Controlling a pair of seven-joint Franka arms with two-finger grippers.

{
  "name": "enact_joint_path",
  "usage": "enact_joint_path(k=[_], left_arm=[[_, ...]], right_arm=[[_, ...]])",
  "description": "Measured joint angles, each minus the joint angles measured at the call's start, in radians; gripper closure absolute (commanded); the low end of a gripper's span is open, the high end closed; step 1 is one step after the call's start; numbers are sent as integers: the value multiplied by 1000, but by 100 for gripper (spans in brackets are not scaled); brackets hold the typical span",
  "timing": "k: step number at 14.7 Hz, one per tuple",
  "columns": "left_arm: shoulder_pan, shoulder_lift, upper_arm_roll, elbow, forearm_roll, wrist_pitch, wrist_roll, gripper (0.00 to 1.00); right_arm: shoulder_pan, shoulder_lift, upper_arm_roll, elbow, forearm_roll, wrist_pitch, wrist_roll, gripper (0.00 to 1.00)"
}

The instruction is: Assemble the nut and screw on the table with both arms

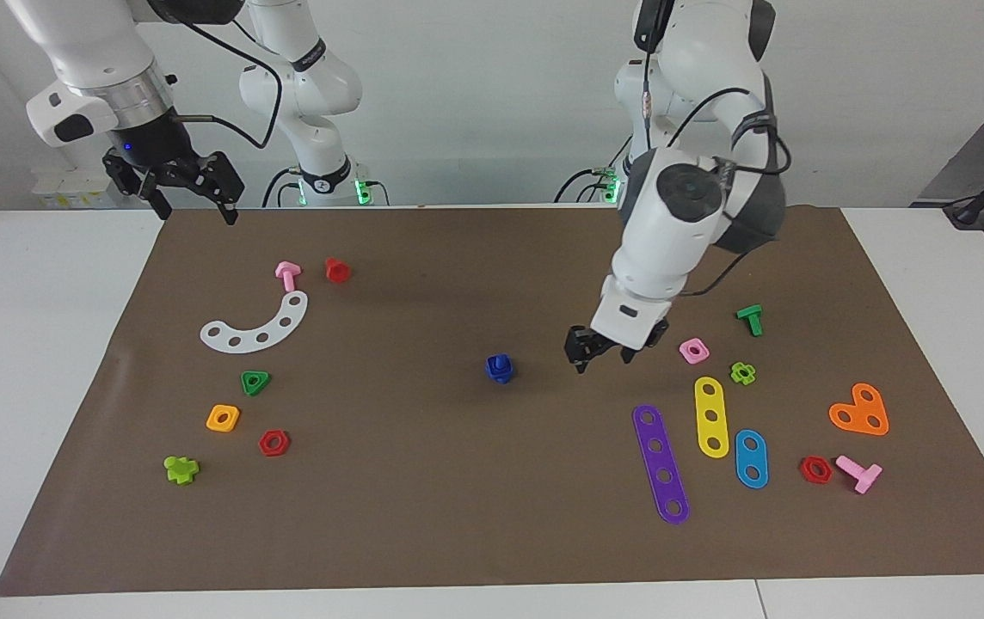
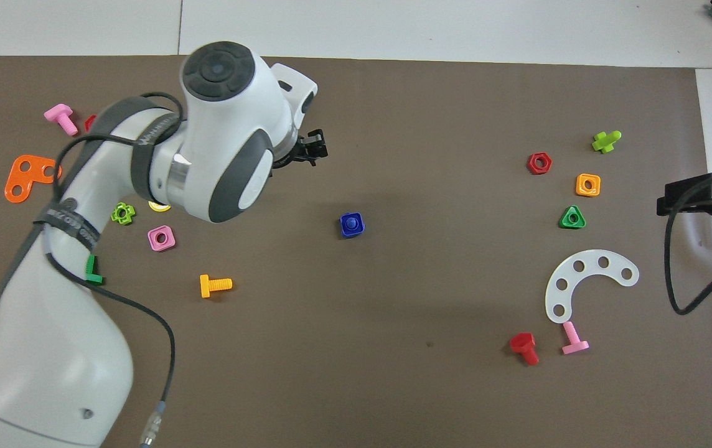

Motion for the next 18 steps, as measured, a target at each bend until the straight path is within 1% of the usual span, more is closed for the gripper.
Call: enact_joint_path(k=[3,7,11,14,15,16,18], left_arm=[[107,-54,3,-37,0,-60,168,19],[192,-139,7,-134,9,-74,283,18],[230,-251,10,-217,15,-80,319,15],[233,-304,10,-235,47,-102,321,12],[233,-316,9,-235,54,-110,321,8],[233,-328,8,-235,56,-119,321,0],[233,-351,5,-234,58,-130,321,0]], right_arm=[[0,0,0,0,1,0,2,0],[1,0,0,-1,2,0,2,0],[1,0,0,-1,2,0,2,0],[1,0,0,-1,2,0,2,0],[1,0,0,-1,2,0,2,0],[1,0,0,-1,2,0,2,0],[1,0,0,-2,2,0,2,0]])
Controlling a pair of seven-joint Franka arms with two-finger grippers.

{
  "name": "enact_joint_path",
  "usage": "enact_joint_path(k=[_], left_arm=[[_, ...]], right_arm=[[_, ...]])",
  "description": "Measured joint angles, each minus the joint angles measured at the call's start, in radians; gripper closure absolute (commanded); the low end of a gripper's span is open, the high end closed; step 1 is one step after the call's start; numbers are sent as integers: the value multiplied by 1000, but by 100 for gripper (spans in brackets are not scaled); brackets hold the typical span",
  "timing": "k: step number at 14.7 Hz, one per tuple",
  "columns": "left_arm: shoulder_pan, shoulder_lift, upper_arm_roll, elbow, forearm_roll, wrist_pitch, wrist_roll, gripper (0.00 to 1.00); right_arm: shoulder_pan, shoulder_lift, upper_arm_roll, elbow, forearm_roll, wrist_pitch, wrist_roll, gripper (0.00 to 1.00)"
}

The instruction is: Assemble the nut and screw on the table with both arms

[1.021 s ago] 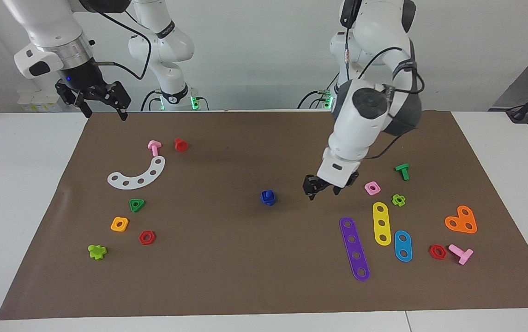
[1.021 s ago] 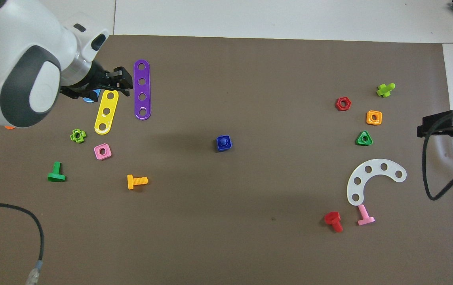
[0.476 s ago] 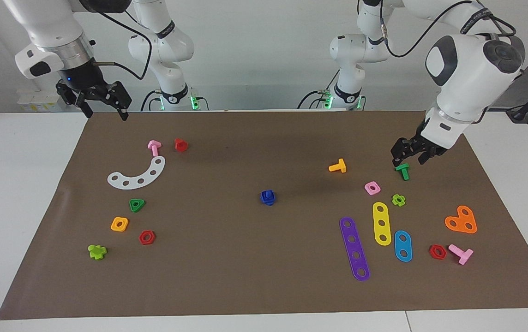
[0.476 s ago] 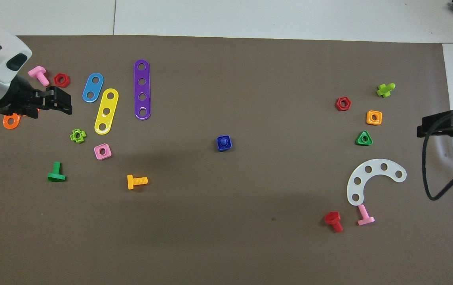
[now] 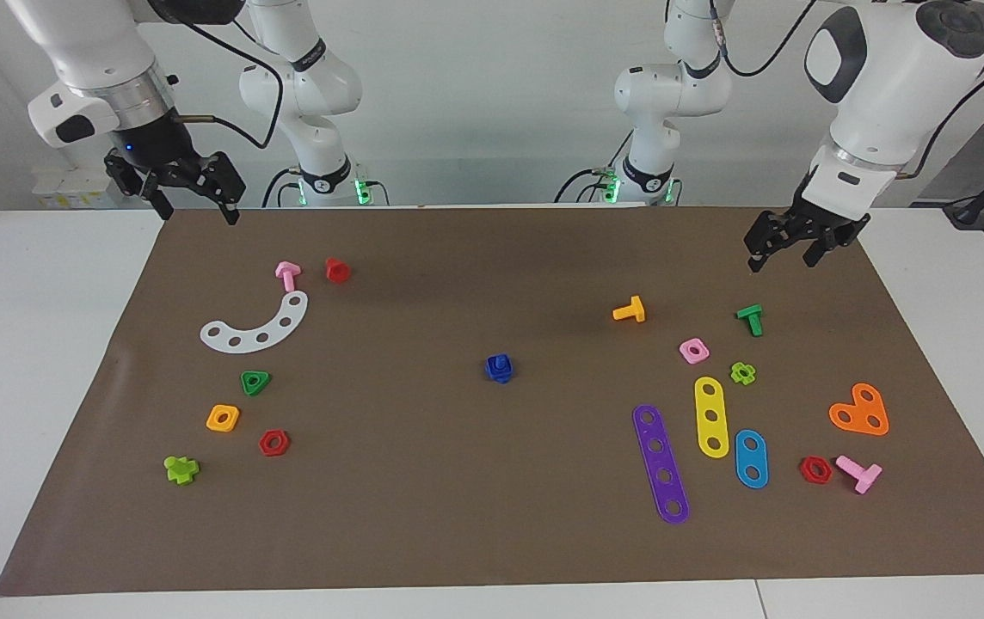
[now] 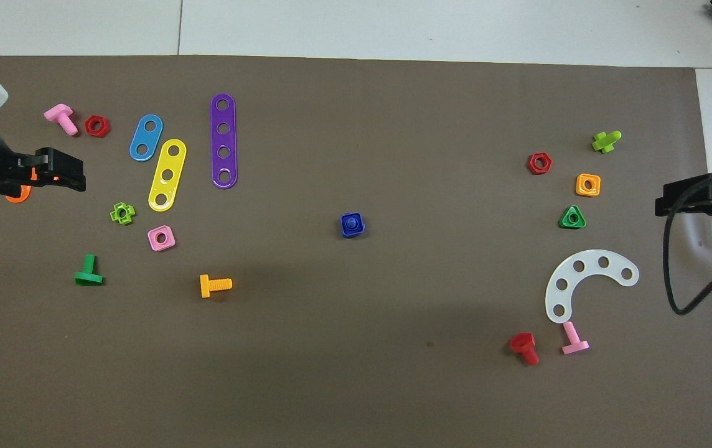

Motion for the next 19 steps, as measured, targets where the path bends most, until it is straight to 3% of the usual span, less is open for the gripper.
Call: enact_joint_path(k=[19], left_arm=[[0,-41,-14,36,41,-88,78,0]], right_arm=[[1,-1,1,-9,-16,0,0,0]])
